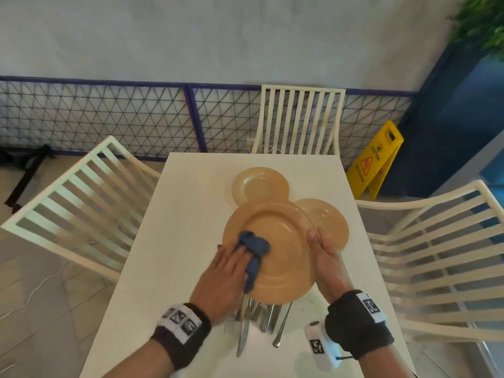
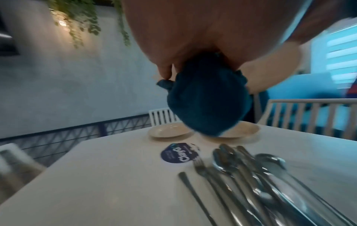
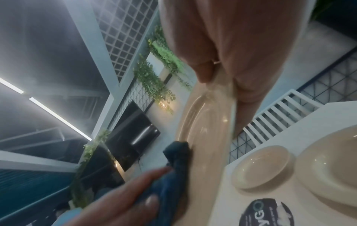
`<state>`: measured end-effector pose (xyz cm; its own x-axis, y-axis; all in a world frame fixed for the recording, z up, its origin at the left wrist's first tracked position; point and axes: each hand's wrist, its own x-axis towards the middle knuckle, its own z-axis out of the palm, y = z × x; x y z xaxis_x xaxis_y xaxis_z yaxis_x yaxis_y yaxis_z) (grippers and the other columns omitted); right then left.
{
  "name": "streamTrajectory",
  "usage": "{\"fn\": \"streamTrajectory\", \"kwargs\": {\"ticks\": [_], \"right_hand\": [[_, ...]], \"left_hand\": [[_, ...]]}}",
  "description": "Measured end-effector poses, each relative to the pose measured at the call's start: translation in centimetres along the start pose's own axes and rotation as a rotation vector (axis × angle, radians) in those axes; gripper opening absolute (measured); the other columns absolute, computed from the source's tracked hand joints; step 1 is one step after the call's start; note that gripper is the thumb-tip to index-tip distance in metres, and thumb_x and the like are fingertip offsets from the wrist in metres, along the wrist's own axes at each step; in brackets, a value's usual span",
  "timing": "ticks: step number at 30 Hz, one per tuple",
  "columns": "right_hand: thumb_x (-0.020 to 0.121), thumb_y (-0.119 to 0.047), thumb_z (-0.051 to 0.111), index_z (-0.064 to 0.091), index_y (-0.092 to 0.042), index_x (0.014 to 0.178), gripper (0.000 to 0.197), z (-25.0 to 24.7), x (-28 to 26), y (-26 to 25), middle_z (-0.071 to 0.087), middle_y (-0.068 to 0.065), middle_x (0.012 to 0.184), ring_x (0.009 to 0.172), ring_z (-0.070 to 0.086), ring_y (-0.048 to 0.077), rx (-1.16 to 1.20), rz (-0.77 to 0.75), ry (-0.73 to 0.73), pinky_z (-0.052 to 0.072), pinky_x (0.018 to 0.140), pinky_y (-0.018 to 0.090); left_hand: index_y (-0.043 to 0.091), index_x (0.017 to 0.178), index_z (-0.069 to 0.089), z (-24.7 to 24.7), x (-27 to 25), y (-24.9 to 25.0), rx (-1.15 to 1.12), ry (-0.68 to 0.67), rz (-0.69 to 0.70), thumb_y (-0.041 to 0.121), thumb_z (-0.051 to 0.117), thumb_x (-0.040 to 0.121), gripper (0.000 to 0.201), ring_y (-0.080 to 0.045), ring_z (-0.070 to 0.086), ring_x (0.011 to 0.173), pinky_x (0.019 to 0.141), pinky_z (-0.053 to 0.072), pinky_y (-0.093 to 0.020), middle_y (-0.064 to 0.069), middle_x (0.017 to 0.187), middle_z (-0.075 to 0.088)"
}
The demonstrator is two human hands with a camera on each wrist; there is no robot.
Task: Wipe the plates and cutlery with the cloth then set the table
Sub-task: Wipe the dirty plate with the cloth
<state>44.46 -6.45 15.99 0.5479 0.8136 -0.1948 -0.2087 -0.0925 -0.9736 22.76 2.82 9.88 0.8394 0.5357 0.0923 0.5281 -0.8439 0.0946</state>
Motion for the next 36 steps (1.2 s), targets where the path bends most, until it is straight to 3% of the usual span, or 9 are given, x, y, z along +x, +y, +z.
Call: {"fn": "streamTrajectory", "kwargs": {"ticks": [3,8,12,15,21,24,29,33,36], "right_hand": [[0.106,-0.028,0.042,0.065,-0.020,0.114,0.026,1.8,-0.7,0.5,0.075,0.004,0.105,0.101,0.071,0.021,-0.008,-0.002,-0.042,0.060,0.081,0.031],[0.108,-0.023,0.039,0.067,-0.017,0.114,0.030,2.4,1.0,-0.3,0.078,-0.001,0.100,0.103,0.072,0.018,0.034,0.008,0.024,0.057,0.078,0.020],[0.106,-0.029,0.042,0.064,-0.021,0.122,0.028,-0.6,0.8,-1.2,0.077,0.001,0.106,0.100,0.073,0.018,0.098,0.012,0.020,0.059,0.073,0.025],[0.105,-0.035,0.044,0.061,-0.028,0.129,0.030,-0.5,0.0,0.4,0.073,-0.002,0.118,0.111,0.069,0.018,0.040,0.013,-0.020,0.057,0.088,0.039],[0.106,-0.034,0.043,0.059,-0.026,0.134,0.033,3.0,-0.2,1.6,0.069,-0.001,0.128,0.123,0.063,0.018,0.031,0.017,-0.006,0.047,0.107,0.047],[0.107,-0.032,0.039,0.061,-0.021,0.130,0.034,1.7,0.3,0.4,0.072,0.001,0.122,0.118,0.066,0.017,0.101,0.022,0.039,0.047,0.107,0.045],[0.106,-0.034,0.038,0.061,-0.025,0.128,0.034,-0.8,-0.8,0.0,0.072,0.003,0.119,0.111,0.069,0.022,0.132,-0.004,0.007,0.059,0.082,0.035],[0.106,-0.034,0.040,0.059,-0.030,0.131,0.032,1.3,-1.3,0.9,0.071,-0.001,0.122,0.114,0.067,0.019,0.083,0.010,-0.032,0.056,0.092,0.042],[0.106,-0.035,0.041,0.056,-0.026,0.136,0.035,2.9,-0.1,0.1,0.071,-0.005,0.123,0.118,0.065,0.014,0.050,-0.005,-0.032,0.052,0.101,0.042]], "left_hand": [[0.006,0.152,0.032,-1.7,3.5,-0.3,-0.144,0.068,-0.110,0.018,0.038,0.096,0.058,-0.030,0.017,0.151,0.119,0.030,-0.049,-0.014,0.158,0.035],[0.014,0.157,0.014,-1.7,4.5,7.4,-0.242,0.130,0.013,0.016,0.047,0.096,0.070,-0.023,0.005,0.153,0.125,0.017,-0.044,-0.007,0.165,0.015],[0.022,0.156,0.024,1.0,0.3,1.7,0.017,-0.102,0.208,0.026,0.043,0.092,0.067,-0.029,0.019,0.152,0.120,0.021,-0.054,0.000,0.163,0.027],[0.019,0.154,0.024,0.1,1.8,-3.0,0.056,-0.064,0.033,0.025,0.036,0.090,0.066,-0.030,0.015,0.151,0.116,0.021,-0.051,-0.007,0.159,0.036],[0.030,0.156,-0.012,-3.9,8.0,3.9,-0.408,0.077,-0.135,0.012,0.039,0.100,0.078,-0.020,-0.021,0.152,0.122,0.016,-0.044,0.010,0.161,-0.029],[0.031,0.157,-0.011,-2.4,5.4,7.7,-0.376,0.011,0.007,0.016,0.041,0.101,0.078,-0.017,-0.021,0.152,0.125,0.009,-0.045,0.010,0.164,-0.023],[0.015,0.149,0.037,-0.8,2.1,0.3,0.066,-0.076,0.131,0.024,0.045,0.086,0.064,-0.034,0.016,0.151,0.115,0.018,-0.053,-0.006,0.154,0.044],[0.019,0.158,0.004,-3.3,6.5,-1.1,-0.165,-0.018,-0.180,0.013,0.041,0.095,0.074,-0.022,-0.021,0.149,0.125,0.010,-0.049,-0.009,0.167,0.009],[0.023,0.156,-0.014,-5.3,8.4,4.0,-0.259,0.163,-0.103,0.008,0.051,0.087,0.096,-0.021,-0.016,0.153,0.123,0.022,-0.047,-0.004,0.166,0.001]]}}
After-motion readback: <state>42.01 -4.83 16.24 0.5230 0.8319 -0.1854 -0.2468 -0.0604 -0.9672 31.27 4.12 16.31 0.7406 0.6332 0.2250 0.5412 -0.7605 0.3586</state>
